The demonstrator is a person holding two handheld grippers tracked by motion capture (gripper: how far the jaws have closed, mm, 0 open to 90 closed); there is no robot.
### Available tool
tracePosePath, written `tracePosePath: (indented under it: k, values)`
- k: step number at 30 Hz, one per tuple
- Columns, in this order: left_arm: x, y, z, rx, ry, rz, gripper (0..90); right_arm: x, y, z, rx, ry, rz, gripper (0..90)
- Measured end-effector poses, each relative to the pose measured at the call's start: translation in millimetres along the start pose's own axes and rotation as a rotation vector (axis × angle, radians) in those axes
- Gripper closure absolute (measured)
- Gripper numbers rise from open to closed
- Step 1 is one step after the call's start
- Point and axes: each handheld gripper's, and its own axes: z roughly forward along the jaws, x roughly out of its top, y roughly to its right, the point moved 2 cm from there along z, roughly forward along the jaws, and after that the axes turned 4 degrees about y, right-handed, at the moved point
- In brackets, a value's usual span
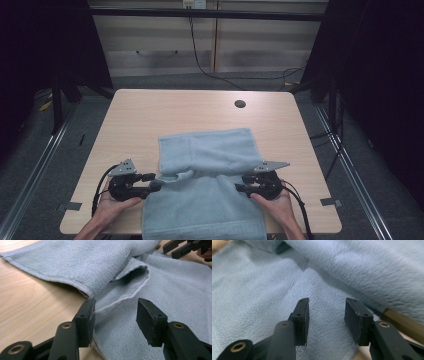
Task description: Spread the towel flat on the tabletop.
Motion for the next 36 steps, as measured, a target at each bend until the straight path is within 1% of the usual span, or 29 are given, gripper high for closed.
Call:
tracePosePath:
  k: [1,2,3,4,5,6,8,9,11,13,14,15,16,18,19,20,22,23,24,25,26,27,29,30,31,32,33,35,36]
  values:
    - [-1.9,1.1,4.1,0.014,-0.032,0.019,49.6,-1.6,-0.8,2.1,-0.006,-0.004,-0.005,54.2]
    - [-4.3,2.2,7.1,0.031,-0.057,0.032,55.6,-3.0,-2.8,2.5,-0.012,0.003,-0.01,57.2]
    - [-6.6,3.2,7.9,0.025,-0.07,0.029,68.8,-3.5,-4.7,2.1,-0.02,-0.003,-0.027,64.3]
    - [-8.0,3.8,7.8,0.011,-0.086,0.022,78.9,-4.1,-6.6,1.2,-0.036,-0.014,-0.057,71.2]
    - [-8.8,5.0,5.6,0.003,-0.089,0.015,86.9,-5.2,-8.6,0.0,-0.041,-0.019,-0.068,77.4]
    - [-9.4,7.0,2.5,-0.014,-0.078,-0.002,90.0,-7.2,-9.9,-2.1,-0.039,-0.025,-0.065,83.2]
    - [-12.6,11.3,-6.1,-0.053,-0.067,-0.019,90.0,-13.5,-12.9,-7.1,-0.013,-0.014,-0.042,86.0]
    - [-15.3,13.8,-10.4,-0.066,-0.069,-0.033,90.0,-16.0,-15.2,-10.4,-0.013,-0.02,-0.043,86.4]
    - [-22.0,19.2,-19.2,-0.079,-0.069,-0.031,90.0,-21.8,-21.9,-18.0,-0.005,-0.037,-0.056,86.6]
    - [-26.8,23.4,-26.1,-0.061,-0.075,-0.001,90.0,-29.6,-28.7,-25.7,0.002,-0.037,-0.059,86.5]
    - [-26.2,23.4,-28.0,-0.037,-0.051,0.007,88.9,-33.3,-31.0,-29.3,0.01,-0.035,-0.055,86.4]
    - [-23.4,22.2,-27.9,-0.015,-0.034,0.003,76.9,-35.8,-31.6,-31.9,0.011,-0.033,-0.053,86.4]
    - [-19.1,21.5,-26.3,-0.026,-0.02,0.007,70.5,-37.0,-31.3,-33.6,0.008,-0.032,-0.047,86.3]
    - [-10.3,21.1,-19.0,-0.023,0.001,0.03,61.3,-36.6,-30.2,-33.1,0.011,-0.032,-0.038,84.9]
    - [-7.5,21.1,-13.6,-0.033,-0.003,0.038,56.0,-35.4,-29.8,-32.1,0.015,-0.032,-0.038,83.5]
    - [-5.5,21.1,-8.4,-0.036,0.001,0.038,53.6,-33.9,-30.2,-31.0,0.016,-0.036,-0.041,81.0]
    - [-2.3,21.8,2.1,-0.058,-0.028,0.067,48.8,-29.9,-30.5,-29.0,0.008,-0.028,-0.042,76.5]
    - [-2.1,21.9,7.5,-0.046,-0.052,0.092,47.6,-27.2,-29.0,-28.3,-0.001,-0.022,-0.049,74.2]
    - [-3.5,21.4,12.9,-0.047,-0.08,0.102,47.1,-24.3,-26.9,-27.5,-0.019,-0.022,-0.045,70.9]
    - [-5.9,21.5,18.1,-0.06,-0.103,0.096,48.2,-20.8,-23.2,-26.2,-0.033,-0.013,-0.038,70.2]
    - [-7.7,22.5,20.6,-0.042,-0.109,0.121,50.3,-16.5,-19.2,-25.3,-0.034,0.0,-0.035,70.1]
    - [-7.0,23.7,19.8,-0.013,-0.113,0.145,57.0,-11.6,-15.1,-24.0,-0.034,0.014,-0.033,69.5]
    - [-6.4,21.5,17.1,0.007,-0.122,0.129,80.2,-0.4,-5.6,-19.5,-0.048,0.042,-0.013,69.0]
    - [-7.0,19.4,15.4,0.008,-0.116,0.097,84.8,5.3,-0.8,-15.9,-0.052,0.049,-0.014,69.0]
    - [-7.0,17.1,12.6,-0.004,-0.11,0.059,86.8,10.7,3.6,-11.6,-0.073,0.041,-0.015,69.1]
    - [-6.5,16.1,9.0,-0.02,-0.095,0.039,87.5,15.9,8.7,-7.0,-0.096,0.039,-0.013,69.6]
    - [-5.8,15.8,3.6,-0.048,-0.071,0.018,87.8,21.1,14.8,-2.7,-0.104,0.046,-0.003,69.9]
    - [-3.1,15.6,-11.6,-0.112,-0.001,-0.02,88.0,32.8,26.1,1.6,-0.134,0.079,0.021,71.9]
    - [-2.2,15.6,-19.5,-0.126,0.031,-0.038,88.0,39.0,30.7,2.5,-0.139,0.096,0.03,72.7]
